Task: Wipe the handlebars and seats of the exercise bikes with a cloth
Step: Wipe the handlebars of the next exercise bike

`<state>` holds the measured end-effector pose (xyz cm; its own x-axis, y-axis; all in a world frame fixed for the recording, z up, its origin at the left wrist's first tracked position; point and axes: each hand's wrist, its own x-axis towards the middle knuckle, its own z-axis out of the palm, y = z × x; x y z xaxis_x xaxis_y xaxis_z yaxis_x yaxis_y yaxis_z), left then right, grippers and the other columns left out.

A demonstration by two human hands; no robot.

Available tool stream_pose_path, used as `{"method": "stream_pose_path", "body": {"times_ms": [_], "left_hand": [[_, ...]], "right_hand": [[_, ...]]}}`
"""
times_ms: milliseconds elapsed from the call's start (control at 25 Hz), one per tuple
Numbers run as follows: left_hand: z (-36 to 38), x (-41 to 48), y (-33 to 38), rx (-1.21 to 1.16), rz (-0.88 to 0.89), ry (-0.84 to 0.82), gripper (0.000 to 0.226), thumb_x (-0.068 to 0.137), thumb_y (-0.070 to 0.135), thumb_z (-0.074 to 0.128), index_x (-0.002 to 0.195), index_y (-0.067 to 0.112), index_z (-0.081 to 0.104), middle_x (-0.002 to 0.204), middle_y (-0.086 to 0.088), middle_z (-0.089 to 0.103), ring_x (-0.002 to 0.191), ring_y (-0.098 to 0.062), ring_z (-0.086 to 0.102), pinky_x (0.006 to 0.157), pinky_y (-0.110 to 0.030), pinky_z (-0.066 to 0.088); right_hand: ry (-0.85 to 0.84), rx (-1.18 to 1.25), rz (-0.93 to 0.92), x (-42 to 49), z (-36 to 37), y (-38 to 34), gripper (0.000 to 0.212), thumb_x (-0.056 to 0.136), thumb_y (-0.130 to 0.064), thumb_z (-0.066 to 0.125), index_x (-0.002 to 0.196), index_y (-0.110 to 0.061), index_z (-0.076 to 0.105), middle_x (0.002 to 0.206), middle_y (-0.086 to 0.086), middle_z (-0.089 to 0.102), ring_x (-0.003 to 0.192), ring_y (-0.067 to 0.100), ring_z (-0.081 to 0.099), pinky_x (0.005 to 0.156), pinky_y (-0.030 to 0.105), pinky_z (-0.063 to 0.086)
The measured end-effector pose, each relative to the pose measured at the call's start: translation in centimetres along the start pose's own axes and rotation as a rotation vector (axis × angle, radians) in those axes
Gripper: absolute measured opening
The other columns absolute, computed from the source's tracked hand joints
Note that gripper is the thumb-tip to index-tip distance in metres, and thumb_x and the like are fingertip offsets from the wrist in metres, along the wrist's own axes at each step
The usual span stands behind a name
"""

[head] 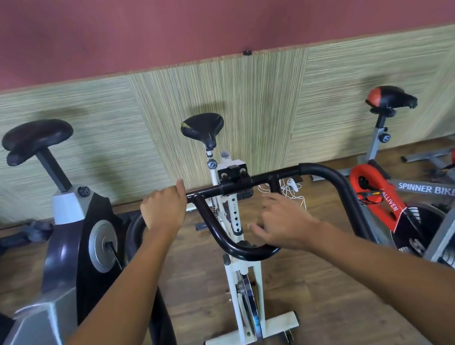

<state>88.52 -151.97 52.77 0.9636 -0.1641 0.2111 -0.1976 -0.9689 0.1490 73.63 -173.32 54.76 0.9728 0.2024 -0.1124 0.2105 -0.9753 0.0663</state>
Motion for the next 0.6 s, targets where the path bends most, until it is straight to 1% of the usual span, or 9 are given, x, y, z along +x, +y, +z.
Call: {"method": "stream_pose_path", "body": {"times_ms": [80, 160, 200, 280, 360, 400, 480, 520, 600], "left_hand": [[0.0, 0.0, -0.1, 0.008, 0.0, 0.001, 0.068, 0.106, 0.043, 0.025, 0.063, 0.009, 0.065, 0.049, -0.002, 0.041, 0.052, -0.024, 0.043, 0.054, -0.03, 0.03], [-0.1, -0.1, 0.0, 0.002, -0.001, 0.006, 0.068, 0.106, 0.042, 0.027, 0.061, 0.007, 0.064, 0.047, -0.001, 0.038, 0.049, -0.023, 0.039, 0.053, -0.03, 0.028], [-0.2, -0.2, 0.2, 0.001, -0.005, 0.008, 0.068, 0.106, 0.041, 0.029, 0.061, 0.006, 0.064, 0.046, -0.001, 0.035, 0.049, -0.022, 0.038, 0.054, -0.03, 0.028], [-0.4, -0.2, 0.4, 0.018, -0.011, 0.008, 0.068, 0.107, 0.04, 0.03, 0.059, 0.005, 0.063, 0.047, -0.003, 0.035, 0.052, -0.024, 0.041, 0.058, -0.032, 0.032], [-0.4, -0.2, 0.5, 0.033, -0.013, 0.011, 0.068, 0.107, 0.04, 0.029, 0.055, 0.007, 0.058, 0.048, -0.004, 0.037, 0.053, -0.024, 0.042, 0.061, -0.033, 0.034], [-0.5, -0.2, 0.6, 0.037, -0.012, 0.009, 0.067, 0.107, 0.04, 0.029, 0.052, 0.009, 0.052, 0.047, -0.003, 0.035, 0.053, -0.024, 0.041, 0.062, -0.033, 0.034], [-0.6, -0.1, 0.7, 0.038, -0.014, 0.004, 0.066, 0.107, 0.04, 0.028, 0.049, 0.011, 0.042, 0.046, -0.001, 0.03, 0.053, -0.023, 0.039, 0.065, -0.034, 0.033], [-0.6, -0.1, 0.6, 0.042, -0.017, 0.002, 0.066, 0.107, 0.04, 0.027, 0.049, 0.011, 0.039, 0.046, -0.001, 0.029, 0.052, -0.023, 0.038, 0.066, -0.034, 0.033], [-0.4, 0.0, 0.5, 0.054, -0.015, -0.001, 0.068, 0.107, 0.041, 0.025, 0.047, 0.011, 0.037, 0.045, -0.001, 0.032, 0.049, -0.021, 0.035, 0.067, -0.035, 0.034]], "right_hand": [[0.04, 0.017, 0.107, -1.2, 0.0, -2.5, 0.073, 0.101, -0.044, 0.006, 0.069, -0.015, 0.066, 0.057, -0.001, 0.053, 0.073, 0.02, 0.056, 0.116, 0.04, 0.03], [0.089, 0.025, 0.179, -2.0, -0.6, -4.9, 0.054, 0.107, -0.038, 0.024, 0.087, -0.017, 0.07, 0.054, 0.003, 0.058, 0.072, 0.03, 0.063, 0.11, 0.05, 0.037], [0.056, 0.067, 0.206, -2.1, -1.1, -5.9, 0.044, 0.108, -0.039, 0.032, 0.096, -0.019, 0.07, 0.058, 0.006, 0.061, 0.08, 0.033, 0.065, 0.113, 0.052, 0.032], [-0.105, 0.255, 0.295, -1.8, -2.8, -7.3, 0.059, 0.105, -0.057, 0.026, 0.087, -0.02, 0.069, 0.073, 0.009, 0.062, 0.096, 0.031, 0.062, 0.121, 0.051, 0.012], [-0.267, 0.437, 0.355, -1.2, -4.0, -7.6, 0.067, 0.092, -0.077, 0.03, 0.073, -0.018, 0.056, 0.089, 0.007, 0.061, 0.105, 0.027, 0.055, 0.119, 0.047, 0.017], [-0.357, 0.487, 0.345, -0.9, -4.5, -7.6, 0.063, 0.087, -0.078, 0.041, 0.083, -0.017, 0.055, 0.104, 0.006, 0.061, 0.112, 0.027, 0.05, 0.113, 0.044, 0.024], [-0.514, 0.532, 0.303, -0.1, -5.3, -7.6, 0.054, 0.086, -0.061, 0.064, 0.113, -0.016, 0.049, 0.129, 0.007, 0.054, 0.124, 0.03, 0.041, 0.099, 0.04, 0.031], [-0.547, 0.551, 0.287, 0.2, -5.3, -7.6, 0.045, 0.088, -0.045, 0.068, 0.115, -0.017, 0.046, 0.13, 0.008, 0.053, 0.12, 0.03, 0.041, 0.091, 0.038, 0.031], [-0.498, 0.624, 0.281, 1.0, -4.7, -7.3, 0.018, 0.094, -0.022, 0.059, 0.101, -0.018, 0.043, 0.114, 0.006, 0.056, 0.104, 0.027, 0.043, 0.083, 0.034, 0.032]]}}
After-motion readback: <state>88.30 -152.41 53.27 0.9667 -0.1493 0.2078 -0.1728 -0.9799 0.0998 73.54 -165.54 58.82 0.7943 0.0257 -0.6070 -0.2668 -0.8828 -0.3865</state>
